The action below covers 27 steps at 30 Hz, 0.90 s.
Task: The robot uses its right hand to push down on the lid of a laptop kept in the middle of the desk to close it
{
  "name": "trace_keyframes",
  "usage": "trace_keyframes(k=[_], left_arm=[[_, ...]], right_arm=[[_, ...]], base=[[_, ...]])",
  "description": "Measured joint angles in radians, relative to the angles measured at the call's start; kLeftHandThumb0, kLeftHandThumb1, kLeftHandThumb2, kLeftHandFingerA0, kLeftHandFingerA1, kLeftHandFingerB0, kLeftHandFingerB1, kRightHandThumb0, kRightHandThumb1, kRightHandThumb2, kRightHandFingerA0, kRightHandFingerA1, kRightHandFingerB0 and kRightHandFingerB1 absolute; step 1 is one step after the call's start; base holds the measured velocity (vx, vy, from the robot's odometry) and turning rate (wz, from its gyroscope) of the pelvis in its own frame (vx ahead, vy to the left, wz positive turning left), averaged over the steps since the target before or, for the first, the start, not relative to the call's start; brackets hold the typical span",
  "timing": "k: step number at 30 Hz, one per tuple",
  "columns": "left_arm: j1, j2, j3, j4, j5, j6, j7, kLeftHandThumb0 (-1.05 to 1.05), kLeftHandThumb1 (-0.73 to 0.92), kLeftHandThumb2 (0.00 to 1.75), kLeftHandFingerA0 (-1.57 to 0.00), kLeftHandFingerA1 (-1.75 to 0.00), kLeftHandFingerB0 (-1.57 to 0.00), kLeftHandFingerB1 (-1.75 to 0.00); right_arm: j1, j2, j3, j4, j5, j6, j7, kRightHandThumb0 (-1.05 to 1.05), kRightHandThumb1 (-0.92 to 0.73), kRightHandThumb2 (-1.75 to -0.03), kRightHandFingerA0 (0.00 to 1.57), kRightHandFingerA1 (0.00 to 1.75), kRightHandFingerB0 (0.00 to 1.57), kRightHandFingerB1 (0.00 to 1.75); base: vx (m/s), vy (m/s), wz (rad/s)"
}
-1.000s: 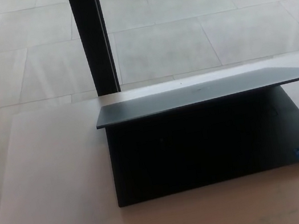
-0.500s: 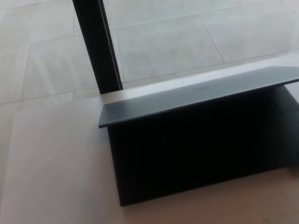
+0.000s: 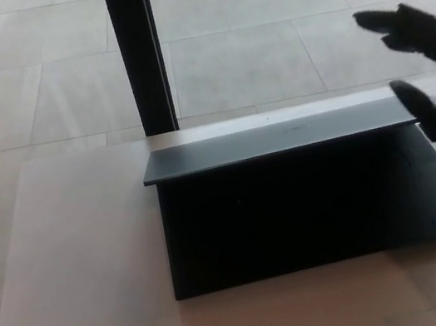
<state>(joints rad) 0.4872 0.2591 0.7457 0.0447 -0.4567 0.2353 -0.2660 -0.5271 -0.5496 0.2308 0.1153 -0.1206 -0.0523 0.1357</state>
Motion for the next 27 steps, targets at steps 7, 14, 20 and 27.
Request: trace_keyframes(k=[7,14,20,27], left_arm=[[-0.002,0.000,0.000,0.000,0.000,0.000,0.000,-0.97,0.89,0.67,-0.43,-0.60,-0.33,-0.51],[-0.006,0.000,-0.001,0.000,0.000,0.000,0.000,-0.97,0.91,0.67,-0.47,-0.61,-0.38,-0.52],[-0.005,0.000,-0.005,0.000,0.000,0.000,0.000,-0.97,0.91,0.67,-0.46,-0.62,-0.36,-0.53],[-0.003,0.000,-0.010,-0.002,0.000,0.000,0.000,-0.94,0.66,1.10,-0.42,-0.65,-0.35,-0.59]], right_arm=[[-0.004,-0.002,0.148,0.074,-0.093,-0.010,-0.002,-0.89,-0.92,-0.72,0.19,0.54,0.22,0.34],[-0.033,-0.017,0.252,0.122,-0.191,-0.035,-0.022,-0.93,-0.92,-0.69,0.20,0.61,0.26,0.40],[-0.046,-0.026,0.349,0.196,-0.273,-0.057,-0.047,-0.97,-0.92,-0.75,0.23,0.62,0.24,0.41],[-0.031,-0.029,0.461,0.304,-0.369,-0.087,-0.079,-0.91,-0.92,-0.69,0.25,0.58,0.27,0.39]], base=[[0.00,0.000,0.00],[0.00,0.000,0.00],[0.00,0.000,0.00],[0.00,0.000,0.00]])
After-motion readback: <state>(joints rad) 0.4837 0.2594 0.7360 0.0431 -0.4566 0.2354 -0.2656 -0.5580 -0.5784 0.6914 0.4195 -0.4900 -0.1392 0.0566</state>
